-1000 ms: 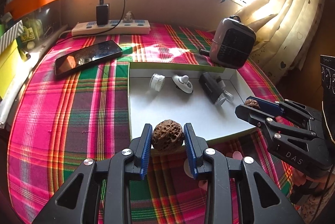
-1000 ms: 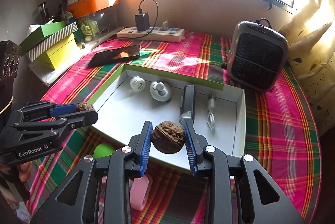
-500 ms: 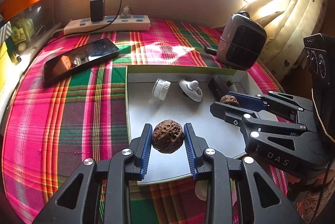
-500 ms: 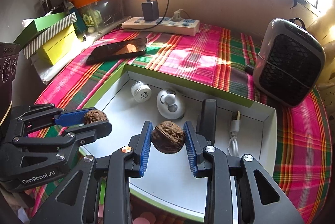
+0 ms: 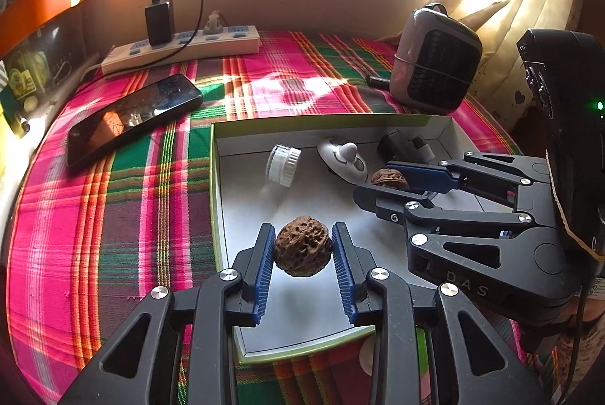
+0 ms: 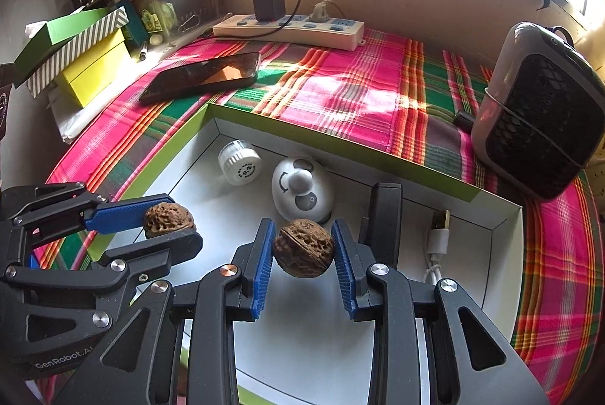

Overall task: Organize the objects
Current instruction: 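Carry walnut with left gripper while right gripper carries its walnut over the box, then open left gripper to drop walnut in box while right gripper releases its walnut, then withdraw both grippers from the box toward the pink cases, then close left gripper on a pink case while right gripper closes on another pink case, then lift pink case with left gripper while right gripper lifts its pink case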

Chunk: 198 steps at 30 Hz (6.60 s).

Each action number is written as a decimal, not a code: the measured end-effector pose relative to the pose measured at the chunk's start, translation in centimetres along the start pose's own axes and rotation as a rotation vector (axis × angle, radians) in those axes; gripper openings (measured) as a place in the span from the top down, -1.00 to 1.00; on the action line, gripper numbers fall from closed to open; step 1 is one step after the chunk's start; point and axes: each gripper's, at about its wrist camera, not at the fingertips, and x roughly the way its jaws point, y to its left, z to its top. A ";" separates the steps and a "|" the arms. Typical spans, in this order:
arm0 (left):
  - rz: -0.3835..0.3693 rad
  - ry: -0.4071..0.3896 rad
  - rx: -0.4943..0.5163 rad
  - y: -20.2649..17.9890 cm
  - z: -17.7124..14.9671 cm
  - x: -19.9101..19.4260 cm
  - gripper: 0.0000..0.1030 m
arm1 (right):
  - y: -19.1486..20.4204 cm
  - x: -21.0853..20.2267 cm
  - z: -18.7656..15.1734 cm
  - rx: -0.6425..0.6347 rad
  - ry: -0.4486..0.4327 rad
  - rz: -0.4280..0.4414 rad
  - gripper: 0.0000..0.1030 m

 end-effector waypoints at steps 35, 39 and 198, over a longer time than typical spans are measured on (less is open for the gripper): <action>0.036 0.004 0.044 -0.8 -0.2 0.3 0.44 | 0.2 -0.1 -0.4 -0.020 -0.025 -0.033 0.37; 0.036 0.004 0.043 -0.8 -0.3 0.3 0.44 | 0.2 -0.2 -0.4 -0.019 -0.031 -0.040 0.37; -0.024 0.069 0.073 -6.0 -9.8 -5.1 0.47 | 0.7 -9.2 -14.2 0.058 -0.034 -0.087 0.51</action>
